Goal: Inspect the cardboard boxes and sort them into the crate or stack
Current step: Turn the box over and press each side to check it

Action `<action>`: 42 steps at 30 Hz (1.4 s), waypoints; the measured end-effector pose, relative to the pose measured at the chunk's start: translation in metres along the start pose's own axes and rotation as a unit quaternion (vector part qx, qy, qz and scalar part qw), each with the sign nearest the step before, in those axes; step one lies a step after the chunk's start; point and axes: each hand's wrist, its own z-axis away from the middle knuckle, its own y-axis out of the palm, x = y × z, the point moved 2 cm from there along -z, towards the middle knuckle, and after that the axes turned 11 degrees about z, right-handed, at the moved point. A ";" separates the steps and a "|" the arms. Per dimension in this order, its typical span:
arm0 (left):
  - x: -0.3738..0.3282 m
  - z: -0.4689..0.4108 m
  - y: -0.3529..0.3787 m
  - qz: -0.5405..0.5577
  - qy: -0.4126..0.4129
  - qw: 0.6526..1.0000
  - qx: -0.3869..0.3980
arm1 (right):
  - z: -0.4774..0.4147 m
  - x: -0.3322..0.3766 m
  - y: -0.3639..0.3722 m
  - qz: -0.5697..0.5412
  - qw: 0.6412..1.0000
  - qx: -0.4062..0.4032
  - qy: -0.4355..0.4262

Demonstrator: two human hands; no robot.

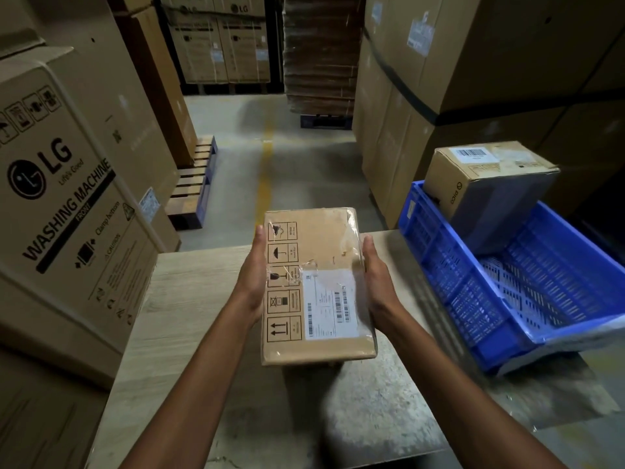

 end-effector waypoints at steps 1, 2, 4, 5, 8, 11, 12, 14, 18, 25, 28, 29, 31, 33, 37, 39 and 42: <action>0.000 0.004 -0.002 0.019 0.022 1.000 -0.005 | 0.003 0.001 -0.001 -0.012 1.000 -0.020 -0.015; 0.001 0.007 -0.005 0.037 0.042 0.998 -0.022 | 0.005 0.001 -0.002 -0.026 0.998 -0.042 -0.025; 0.006 0.012 -0.014 0.080 0.066 0.993 -0.057 | 0.009 -0.001 -0.004 -0.072 0.994 -0.083 -0.010; 0.009 0.015 -0.020 0.094 0.071 0.991 -0.070 | 0.011 -0.005 -0.004 -0.096 0.991 -0.097 0.013; 0.028 0.020 -0.040 0.120 0.063 0.988 -0.080 | 0.013 -0.034 -0.003 -0.127 0.982 -0.110 0.090; 0.046 0.026 -0.055 0.134 0.026 0.989 -0.052 | 0.014 -0.060 0.005 -0.107 0.980 -0.111 0.125; 0.051 0.030 -0.058 0.141 0.004 0.989 -0.043 | 0.015 -0.064 0.007 -0.105 0.980 -0.109 0.131; 0.063 0.038 -0.058 0.162 -0.043 0.985 -0.041 | 0.014 -0.073 0.012 -0.107 0.980 -0.091 0.140; 0.081 0.045 -0.046 0.201 -0.119 0.971 -0.046 | 0.021 -0.092 0.011 -0.051 0.985 -0.075 0.144; 0.097 0.042 -0.054 0.087 -0.131 0.985 -0.071 | 0.033 -0.101 0.002 0.021 0.984 -0.056 0.166; 0.090 0.028 -0.062 0.065 -0.120 0.986 -0.093 | 0.025 -0.087 0.002 0.045 0.982 -0.045 0.177; 0.086 0.021 -0.064 0.058 -0.108 0.988 -0.098 | 0.020 -0.081 0.001 0.044 0.983 -0.047 0.175; 0.075 0.003 -0.070 0.029 -0.081 0.989 -0.120 | 0.008 -0.068 0.001 0.040 0.984 -0.062 0.160; 0.058 -0.015 -0.071 0.034 -0.062 0.987 -0.144 | -0.004 -0.055 0.002 0.033 0.986 -0.076 0.148; 0.032 -0.049 -0.066 0.031 -0.119 0.980 -0.158 | -0.024 -0.037 0.011 0.023 0.983 -0.050 0.177; 0.030 -0.056 -0.063 0.029 -0.168 0.977 -0.132 | -0.027 -0.028 0.018 0.012 0.980 -0.016 0.199; 0.032 -0.058 -0.059 0.023 -0.175 0.978 -0.115 | -0.022 -0.020 0.029 -0.020 0.982 0.021 0.188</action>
